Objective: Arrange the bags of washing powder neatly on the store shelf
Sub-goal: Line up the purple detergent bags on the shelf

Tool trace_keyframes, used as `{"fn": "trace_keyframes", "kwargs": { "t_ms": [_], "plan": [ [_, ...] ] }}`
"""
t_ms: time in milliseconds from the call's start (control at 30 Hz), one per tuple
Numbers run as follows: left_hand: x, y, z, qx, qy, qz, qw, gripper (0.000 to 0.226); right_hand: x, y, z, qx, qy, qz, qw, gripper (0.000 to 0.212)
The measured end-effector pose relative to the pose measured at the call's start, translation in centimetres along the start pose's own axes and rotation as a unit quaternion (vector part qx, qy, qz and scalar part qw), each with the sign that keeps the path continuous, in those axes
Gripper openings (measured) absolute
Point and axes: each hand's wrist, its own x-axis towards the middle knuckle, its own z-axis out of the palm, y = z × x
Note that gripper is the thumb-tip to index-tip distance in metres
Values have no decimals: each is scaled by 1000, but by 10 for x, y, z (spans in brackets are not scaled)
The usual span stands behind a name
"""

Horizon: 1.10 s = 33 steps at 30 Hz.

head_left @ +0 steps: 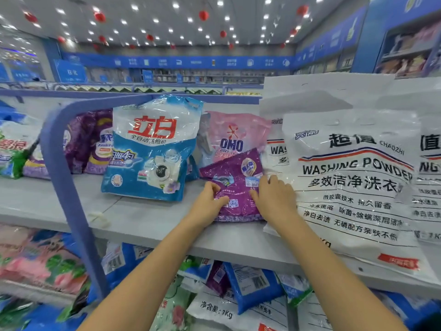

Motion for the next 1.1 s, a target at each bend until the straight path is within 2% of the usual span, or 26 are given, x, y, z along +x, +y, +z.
{"fn": "trace_keyframes", "kwargs": {
  "t_ms": [133,233,300,367,433,500,533,667,733,767,833,900,1033,1100],
  "plan": [
    [-12,5,-3,-180,28,45,982,26,-2,-2,0,72,11,0,997,43],
    [-22,19,-10,-198,71,112,971,33,-1,-8,-13,240,82,5,967,38],
    [-29,33,-14,-195,83,176,961,36,3,-17,-29,391,119,18,913,36],
    [-35,44,-16,-160,87,243,953,38,6,-27,-49,562,85,30,822,40],
    [-40,48,-16,-100,100,294,945,38,4,-34,-66,665,34,31,745,50],
    [-44,45,-15,-76,89,317,941,34,-2,-37,-77,701,-18,21,713,55],
    [-45,43,-14,-78,66,320,942,31,-6,-38,-79,701,-33,12,712,58],
    [-53,30,-5,-107,-60,286,950,33,-11,-45,-73,655,-12,15,756,59],
    [-56,27,-1,-104,-118,283,946,33,-6,-44,-65,652,26,60,756,41],
    [-57,26,-1,-96,-141,283,944,33,-4,-41,-63,669,39,99,735,29],
    [-58,27,-7,-102,-178,272,940,34,-1,-31,-61,714,45,170,678,30],
    [-59,31,-16,-139,-159,256,943,31,-2,-18,-61,751,29,181,635,32],
    [-39,26,-38,-182,31,208,960,30,-10,6,-62,783,-14,163,600,33],
    [-24,21,-49,-175,25,161,971,41,-12,14,-62,798,-47,151,582,43]
  ]
}}
